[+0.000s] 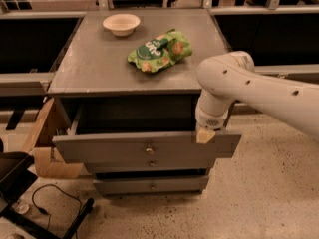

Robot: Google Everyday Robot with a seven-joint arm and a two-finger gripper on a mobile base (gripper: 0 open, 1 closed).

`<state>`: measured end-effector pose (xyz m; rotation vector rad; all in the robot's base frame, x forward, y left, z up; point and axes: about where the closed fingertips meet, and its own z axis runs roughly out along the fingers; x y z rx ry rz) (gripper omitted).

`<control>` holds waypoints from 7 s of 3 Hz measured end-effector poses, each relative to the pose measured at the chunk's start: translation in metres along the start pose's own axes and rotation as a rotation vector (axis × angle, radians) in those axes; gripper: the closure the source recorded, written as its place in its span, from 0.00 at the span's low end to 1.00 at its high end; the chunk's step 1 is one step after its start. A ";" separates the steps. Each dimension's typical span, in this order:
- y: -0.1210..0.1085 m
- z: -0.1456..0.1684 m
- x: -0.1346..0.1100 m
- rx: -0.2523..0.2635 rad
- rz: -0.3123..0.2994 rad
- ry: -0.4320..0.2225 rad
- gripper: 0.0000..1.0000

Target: Open top drawer

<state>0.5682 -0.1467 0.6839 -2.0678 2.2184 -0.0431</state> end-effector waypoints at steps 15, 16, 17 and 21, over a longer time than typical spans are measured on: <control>0.155 -0.032 0.055 -0.376 0.179 0.124 0.50; 0.162 -0.036 0.062 -0.387 0.203 0.145 0.73; 0.173 -0.042 0.070 -0.401 0.237 0.158 0.70; 0.100 -0.141 0.087 -0.100 0.261 0.118 0.00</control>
Offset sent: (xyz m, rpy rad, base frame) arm -0.4000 -0.1603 0.1160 -0.2041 0.4117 -0.4459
